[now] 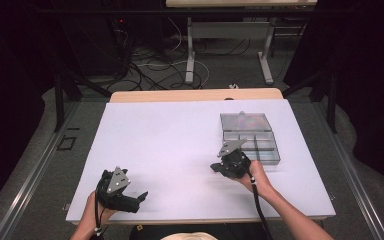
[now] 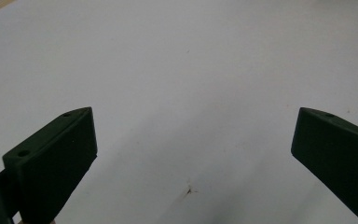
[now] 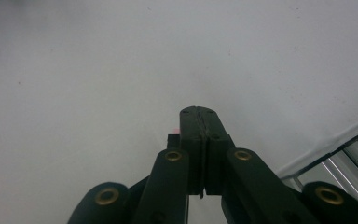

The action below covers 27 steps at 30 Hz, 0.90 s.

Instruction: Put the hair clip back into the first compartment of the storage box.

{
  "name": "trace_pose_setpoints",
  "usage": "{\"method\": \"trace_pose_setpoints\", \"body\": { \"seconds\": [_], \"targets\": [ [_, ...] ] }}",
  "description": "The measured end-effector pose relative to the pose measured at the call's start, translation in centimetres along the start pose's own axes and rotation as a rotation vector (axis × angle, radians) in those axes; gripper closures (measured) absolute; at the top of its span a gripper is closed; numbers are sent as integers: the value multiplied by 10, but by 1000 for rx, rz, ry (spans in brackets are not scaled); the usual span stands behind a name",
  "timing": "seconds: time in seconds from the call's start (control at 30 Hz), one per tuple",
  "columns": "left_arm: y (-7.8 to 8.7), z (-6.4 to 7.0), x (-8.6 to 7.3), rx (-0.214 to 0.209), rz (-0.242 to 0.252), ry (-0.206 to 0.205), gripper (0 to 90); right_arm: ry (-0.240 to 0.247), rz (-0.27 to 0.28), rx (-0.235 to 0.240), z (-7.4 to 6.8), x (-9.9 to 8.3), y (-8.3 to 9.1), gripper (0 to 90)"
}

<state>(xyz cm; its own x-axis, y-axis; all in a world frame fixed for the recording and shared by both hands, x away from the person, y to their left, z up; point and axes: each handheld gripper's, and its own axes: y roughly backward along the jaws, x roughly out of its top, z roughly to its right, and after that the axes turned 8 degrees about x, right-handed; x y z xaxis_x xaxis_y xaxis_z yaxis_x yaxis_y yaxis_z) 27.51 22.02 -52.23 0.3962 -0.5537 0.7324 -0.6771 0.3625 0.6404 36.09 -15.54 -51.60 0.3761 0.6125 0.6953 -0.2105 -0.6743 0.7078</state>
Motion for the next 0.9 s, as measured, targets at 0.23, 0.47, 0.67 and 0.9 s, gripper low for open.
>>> {"method": "trace_pose_setpoints", "body": {
  "seconds": [0.23,0.47,0.67,0.9],
  "targets": [
    [0,0,0,1,3,4,2,14,11,-12,3,0,6,900],
    [0,0,0,3,5,2,2,-5,20,-18,2,0,12,900],
    [0,0,0,2,3,1,3,-7,36,-30,3,0,17,900],
    [0,0,0,2,3,0,2,-11,56,-47,5,0,22,900]
  ]
}}
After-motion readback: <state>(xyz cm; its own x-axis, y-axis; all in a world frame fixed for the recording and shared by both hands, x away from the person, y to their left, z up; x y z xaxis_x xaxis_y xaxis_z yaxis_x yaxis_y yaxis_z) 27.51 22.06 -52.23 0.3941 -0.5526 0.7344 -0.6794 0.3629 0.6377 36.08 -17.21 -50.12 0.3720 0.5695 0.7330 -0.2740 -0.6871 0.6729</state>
